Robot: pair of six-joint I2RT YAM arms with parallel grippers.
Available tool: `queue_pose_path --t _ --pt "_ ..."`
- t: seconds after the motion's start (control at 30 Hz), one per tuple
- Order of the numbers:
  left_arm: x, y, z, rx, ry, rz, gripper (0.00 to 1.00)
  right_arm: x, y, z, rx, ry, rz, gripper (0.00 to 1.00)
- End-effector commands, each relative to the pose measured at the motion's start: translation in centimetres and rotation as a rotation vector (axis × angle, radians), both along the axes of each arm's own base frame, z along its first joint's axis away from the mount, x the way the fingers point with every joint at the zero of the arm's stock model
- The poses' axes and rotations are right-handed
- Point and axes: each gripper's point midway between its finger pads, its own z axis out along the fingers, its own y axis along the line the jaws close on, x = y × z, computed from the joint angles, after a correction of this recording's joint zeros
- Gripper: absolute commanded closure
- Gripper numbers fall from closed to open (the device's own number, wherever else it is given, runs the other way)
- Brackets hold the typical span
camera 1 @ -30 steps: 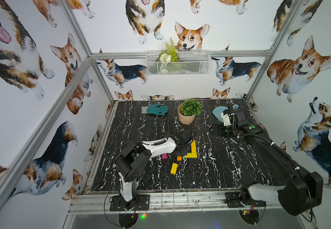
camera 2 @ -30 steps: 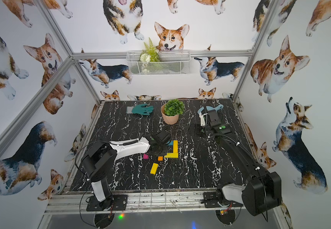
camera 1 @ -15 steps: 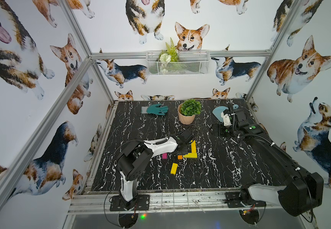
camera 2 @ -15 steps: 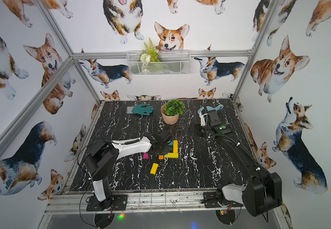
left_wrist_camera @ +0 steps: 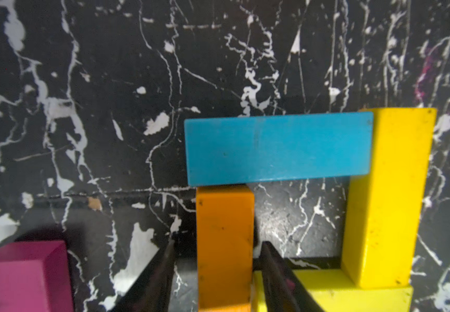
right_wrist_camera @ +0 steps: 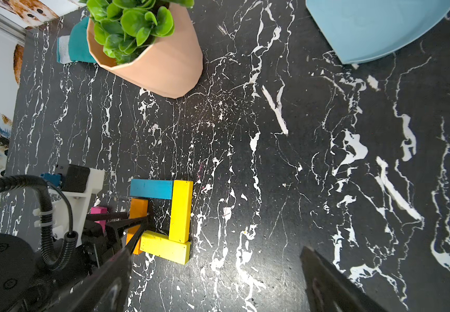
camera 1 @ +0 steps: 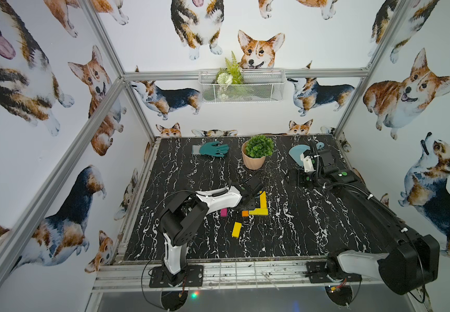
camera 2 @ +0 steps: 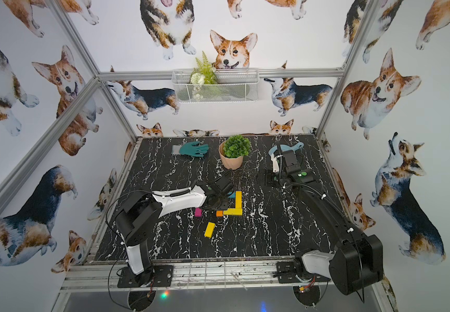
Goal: Assemble the letter p with building blocks
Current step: Assemble the building block at the center of the board, then adjust the building block at the center of the board.
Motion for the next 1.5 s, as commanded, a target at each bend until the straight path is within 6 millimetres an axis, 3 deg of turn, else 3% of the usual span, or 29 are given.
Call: queue_pose_path --t 0.0,0.1,0.2,0.33,0.43,0.57,0.67,0.73,0.87,1.1,1.47 --pt "0.8 0.4 1.5 0.001 -0.054 0.026 0.38 -0.4 0.1 -0.3 0.006 0.014 0.006 0.0" --pt "1.4 0.5 3.6 -0.027 -0.119 0.026 0.33 -0.9 0.4 -0.9 0.031 0.037 0.009 0.0" --pt "2.1 0.5 7.2 -0.082 -0.224 0.007 0.24 -2.0 1.4 -2.2 0.095 0.096 0.025 0.0" --pt "2.4 0.5 11.5 -0.132 -0.347 -0.085 0.01 -4.1 3.1 -3.9 0.148 0.14 0.048 0.0" --pt "2.1 1.2 12.7 -0.13 -0.389 -0.13 0.0 -5.7 5.3 -5.0 0.176 0.177 0.083 0.0" --pt "2.2 3.5 13.7 -0.201 -0.455 -0.102 0.0 -6.7 7.4 -6.8 0.278 0.24 0.078 0.0" --pt "2.8 5.7 14.6 -0.289 -0.487 -0.048 0.0 -6.8 8.0 -7.3 0.295 0.249 0.07 0.0" --pt "2.9 7.9 14.0 -0.33 -0.49 -0.003 0.0 -6.6 8.2 -7.2 0.301 0.249 0.076 0.0" --pt "3.8 10.6 15.8 -0.363 -0.548 0.021 0.0 -6.5 8.8 -7.6 0.318 0.261 0.07 0.0" --pt "4.5 11.5 16.2 -0.322 -0.548 -0.011 0.0 -6.6 10.6 -9.3 0.273 0.318 0.089 0.0" --pt "5.0 12.1 15.8 -0.336 -0.53 -0.001 0.0 -6.4 11.0 -10.9 0.239 0.362 0.083 0.0"
